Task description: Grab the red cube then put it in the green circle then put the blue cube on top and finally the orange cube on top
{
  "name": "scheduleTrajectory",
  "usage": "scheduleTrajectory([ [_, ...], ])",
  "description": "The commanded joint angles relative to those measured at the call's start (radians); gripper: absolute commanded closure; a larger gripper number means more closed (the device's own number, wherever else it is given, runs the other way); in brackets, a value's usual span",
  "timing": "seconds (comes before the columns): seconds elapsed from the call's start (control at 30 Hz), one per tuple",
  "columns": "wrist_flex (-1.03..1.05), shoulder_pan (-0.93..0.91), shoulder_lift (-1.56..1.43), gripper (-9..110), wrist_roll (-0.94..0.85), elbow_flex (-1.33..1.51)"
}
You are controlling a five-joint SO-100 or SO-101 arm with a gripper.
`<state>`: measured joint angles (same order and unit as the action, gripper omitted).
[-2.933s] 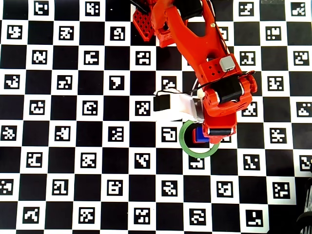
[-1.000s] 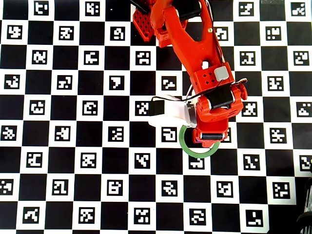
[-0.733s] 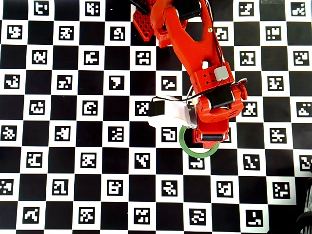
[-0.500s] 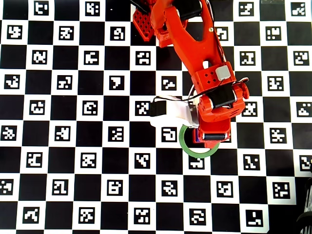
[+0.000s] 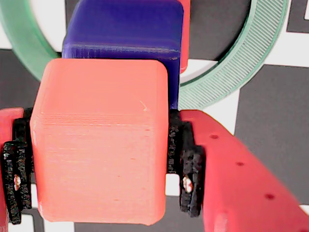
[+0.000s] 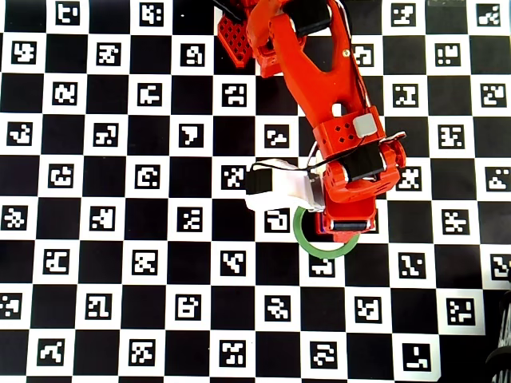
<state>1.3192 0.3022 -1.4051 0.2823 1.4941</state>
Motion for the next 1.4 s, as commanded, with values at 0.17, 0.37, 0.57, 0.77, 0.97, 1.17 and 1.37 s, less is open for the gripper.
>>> scheduleTrajectory([
  [0.17,0.000,-0.011,-0.038,98,-0.006,-0.009],
  [0.37,0.008,-0.017,-0.043,98,-0.012,-0.011],
  [0.57,0.021,-0.012,-0.051,95,-0.018,-0.012],
  [0.77,0.017,-0.008,-0.066,89,-0.031,-0.003],
  [0.97,0.023,-0.002,-0.072,70,-0.028,-0.002],
  [1.17,0.026,0.003,-0.078,58,-0.035,-0.002],
  [1.37,0.029,0.003,-0.094,54,-0.021,-0.002],
])
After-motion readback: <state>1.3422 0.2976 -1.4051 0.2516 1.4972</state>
